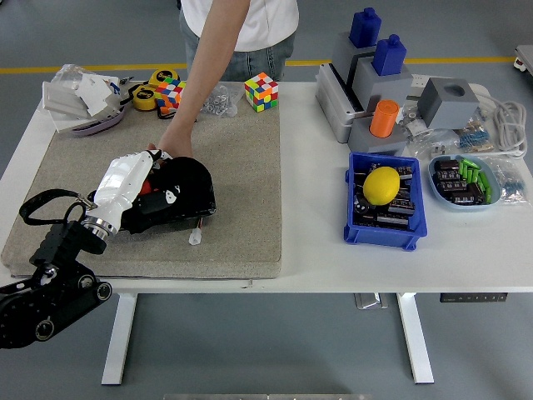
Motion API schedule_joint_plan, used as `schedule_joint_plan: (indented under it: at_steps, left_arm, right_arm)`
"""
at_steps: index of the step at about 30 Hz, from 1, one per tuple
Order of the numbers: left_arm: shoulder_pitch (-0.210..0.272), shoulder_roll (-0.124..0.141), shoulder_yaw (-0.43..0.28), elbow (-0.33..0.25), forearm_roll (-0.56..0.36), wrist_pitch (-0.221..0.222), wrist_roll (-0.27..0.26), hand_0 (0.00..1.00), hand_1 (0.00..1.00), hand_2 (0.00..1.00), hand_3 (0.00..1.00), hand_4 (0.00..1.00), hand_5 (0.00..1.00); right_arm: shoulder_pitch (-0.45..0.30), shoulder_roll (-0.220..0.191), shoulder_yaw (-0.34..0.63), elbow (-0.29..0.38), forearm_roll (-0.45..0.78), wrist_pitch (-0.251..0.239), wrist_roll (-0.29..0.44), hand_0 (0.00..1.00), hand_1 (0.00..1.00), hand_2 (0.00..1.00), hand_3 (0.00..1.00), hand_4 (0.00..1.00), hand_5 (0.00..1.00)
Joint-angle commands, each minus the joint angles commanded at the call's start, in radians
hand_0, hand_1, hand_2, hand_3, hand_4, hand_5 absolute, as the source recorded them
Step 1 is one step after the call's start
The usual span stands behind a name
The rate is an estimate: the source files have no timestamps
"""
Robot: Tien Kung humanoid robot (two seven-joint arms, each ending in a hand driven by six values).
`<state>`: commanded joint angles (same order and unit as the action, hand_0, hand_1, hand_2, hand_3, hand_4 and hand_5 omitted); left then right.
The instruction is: Pick the rag up,wipe the panel,place it on the desk
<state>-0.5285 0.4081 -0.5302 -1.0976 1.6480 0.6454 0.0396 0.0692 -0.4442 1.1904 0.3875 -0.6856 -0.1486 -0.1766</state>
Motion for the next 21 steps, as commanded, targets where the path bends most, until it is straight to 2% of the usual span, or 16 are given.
schedule_joint_plan:
  at_steps: [11, 21]
  left_arm:
    - [-0.020, -0.012, 0.040, -0.002, 0.002, 0.000, 0.014, 0.195, 0.070, 0.254, 0.567, 0.519, 0.165]
    - [0.010, 0.014, 0.019, 0.015, 0.007, 0.000, 0.009, 0.195, 0.071, 0.256, 0.568, 0.523, 0.170]
  right_arm:
    - [-0.002, 0.001, -0.005, -0.001, 0.003, -0.001, 0.000, 0.744, 0.645, 0.692, 0.593, 0.960, 0.582]
    - [-0.006, -0.001, -0.004, -0.004, 0.007, -0.001, -0.001, 0.743, 0.645, 0.692, 0.593, 0.960, 0.582]
